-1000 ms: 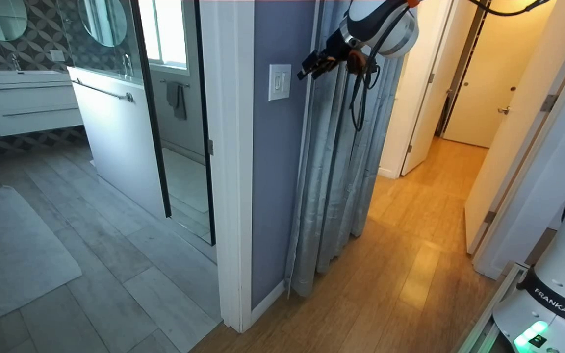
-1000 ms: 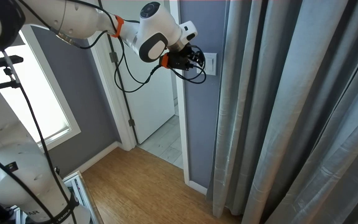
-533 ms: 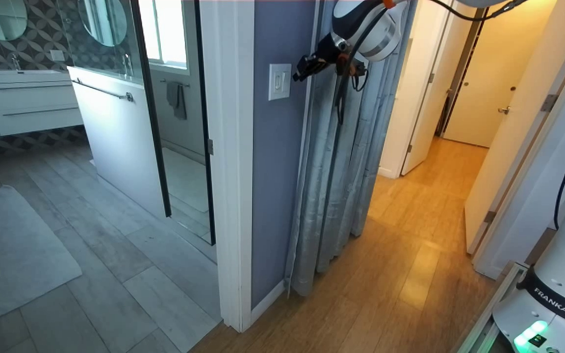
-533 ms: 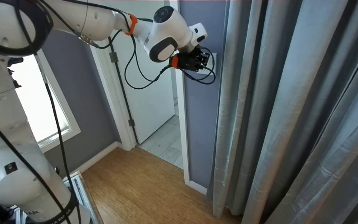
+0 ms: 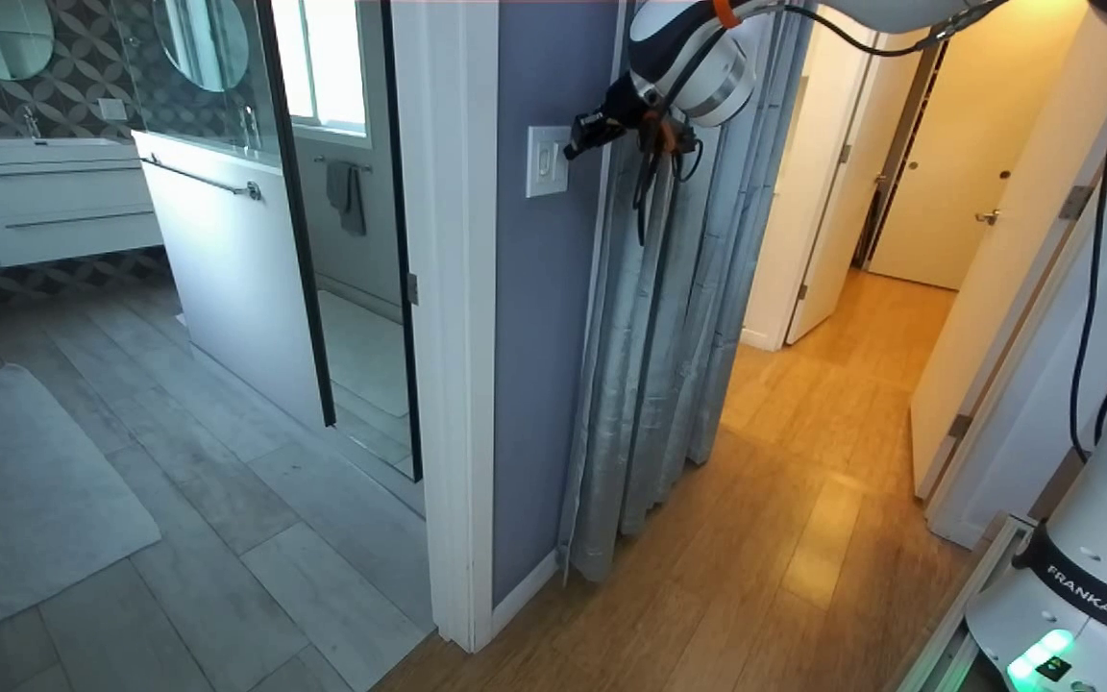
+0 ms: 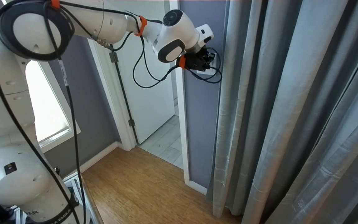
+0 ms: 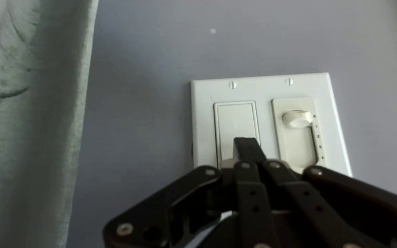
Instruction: Flip the right light switch on the wall
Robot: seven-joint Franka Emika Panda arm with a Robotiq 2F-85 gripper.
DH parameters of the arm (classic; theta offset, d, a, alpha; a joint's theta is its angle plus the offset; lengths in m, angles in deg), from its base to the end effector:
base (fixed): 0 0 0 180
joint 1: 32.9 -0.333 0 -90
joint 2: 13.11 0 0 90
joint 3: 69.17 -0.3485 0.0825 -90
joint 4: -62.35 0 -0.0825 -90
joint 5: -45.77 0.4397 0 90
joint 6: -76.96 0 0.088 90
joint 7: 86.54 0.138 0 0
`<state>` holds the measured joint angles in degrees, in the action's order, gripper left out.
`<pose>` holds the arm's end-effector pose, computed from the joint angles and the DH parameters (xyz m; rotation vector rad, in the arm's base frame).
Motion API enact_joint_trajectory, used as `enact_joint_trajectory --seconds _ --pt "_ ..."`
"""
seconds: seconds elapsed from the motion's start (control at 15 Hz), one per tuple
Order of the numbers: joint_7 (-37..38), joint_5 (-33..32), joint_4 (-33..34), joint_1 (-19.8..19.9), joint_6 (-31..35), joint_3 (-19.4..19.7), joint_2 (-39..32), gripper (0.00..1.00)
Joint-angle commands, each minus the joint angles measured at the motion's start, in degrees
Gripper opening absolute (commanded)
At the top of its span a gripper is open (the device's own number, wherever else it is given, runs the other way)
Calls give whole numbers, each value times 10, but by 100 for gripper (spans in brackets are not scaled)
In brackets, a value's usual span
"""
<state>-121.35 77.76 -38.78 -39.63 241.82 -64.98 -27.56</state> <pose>0.7580 0.0126 0.5054 -2.7271 -0.2563 -1.3210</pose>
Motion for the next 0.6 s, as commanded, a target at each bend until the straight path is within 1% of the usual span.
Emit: enact_joint_trajectory --seconds 0.0,0.13,0.33,0.53 --pt "-16 14 46 8 12 -9 -39 0" --pt "-20 19 59 10 14 -13 -49 0" --pt "-22 18 60 10 11 -15 -50 0" --pt "12 -11 43 1 -35 3 -30 0"
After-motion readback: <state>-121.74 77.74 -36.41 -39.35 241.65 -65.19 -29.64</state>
